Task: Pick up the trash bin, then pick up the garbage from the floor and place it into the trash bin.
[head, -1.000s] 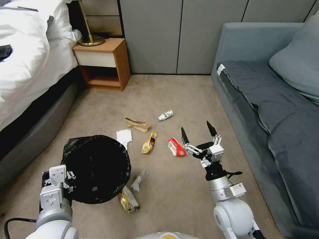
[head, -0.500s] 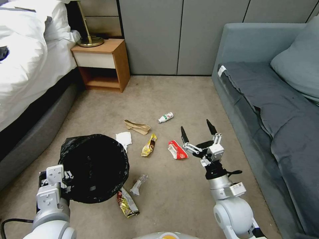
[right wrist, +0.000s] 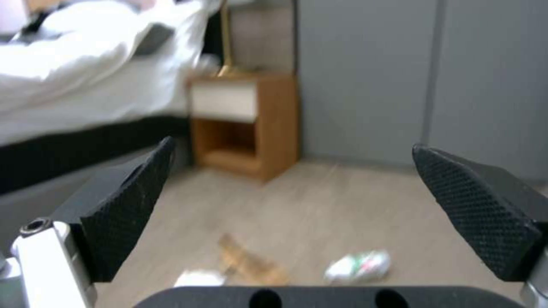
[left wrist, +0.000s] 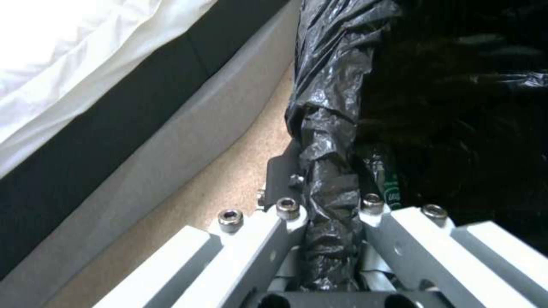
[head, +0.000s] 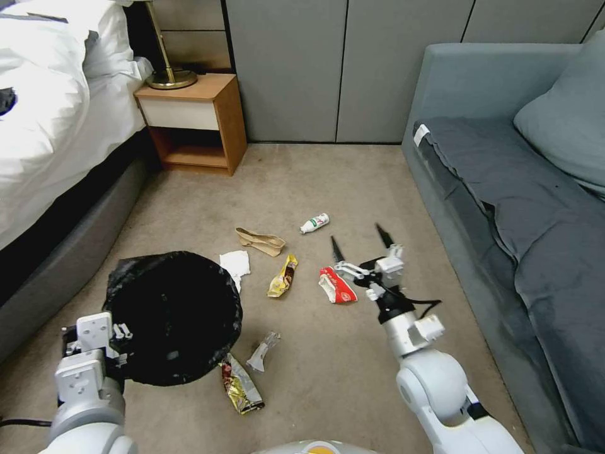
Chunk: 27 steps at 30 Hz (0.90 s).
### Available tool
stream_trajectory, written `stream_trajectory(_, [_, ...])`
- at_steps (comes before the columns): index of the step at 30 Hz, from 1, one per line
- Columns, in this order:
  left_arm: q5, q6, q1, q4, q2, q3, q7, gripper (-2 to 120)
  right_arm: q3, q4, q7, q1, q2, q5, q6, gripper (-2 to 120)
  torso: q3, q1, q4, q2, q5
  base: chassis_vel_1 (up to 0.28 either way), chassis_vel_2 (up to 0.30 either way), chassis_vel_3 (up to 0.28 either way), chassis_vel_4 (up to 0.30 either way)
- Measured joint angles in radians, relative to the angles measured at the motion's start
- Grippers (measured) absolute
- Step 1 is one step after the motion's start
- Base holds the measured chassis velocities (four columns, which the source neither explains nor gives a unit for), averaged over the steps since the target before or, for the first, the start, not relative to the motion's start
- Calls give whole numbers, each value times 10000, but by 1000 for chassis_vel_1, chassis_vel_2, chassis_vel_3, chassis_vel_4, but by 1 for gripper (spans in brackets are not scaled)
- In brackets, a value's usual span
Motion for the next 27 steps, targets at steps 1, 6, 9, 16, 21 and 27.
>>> stream_trajectory(1, [4,0,7,4,-52,-38,-8,1,-324,-127,55,274,-229,358,-260,100,0,0,0,0,-2,0,0,0,0])
stream_trajectory(6, [15,-2,7,63,-230,-194,-18,1,-1662,-657,198,1295,-938,1298,-1017,100,1,0,0,0,-3,0,0,0,0])
stream_trajectory(9, [15,-6,10,61,-348,-335,-22,1,-2688,-1037,314,1973,-1225,1752,-1391,100,0,-1,2,0,0,0,0,0,0])
stream_trajectory(16, [5,-20,95,41,-497,-544,-22,1,-4907,-2324,229,3289,-1250,2371,-1790,100,1,0,0,0,-2,0,0,0,0])
stream_trajectory(21, [15,-29,156,11,-505,-559,-22,1,-5826,-3049,126,3718,-949,2544,-1827,100,1,0,0,0,-2,0,0,0,0])
stream_trajectory(27, [-17,-34,262,-3,-504,-723,-22,1,-7211,-4657,-139,4476,-95,2618,-1715,100,0,0,1,-1,0,0,0,0,0])
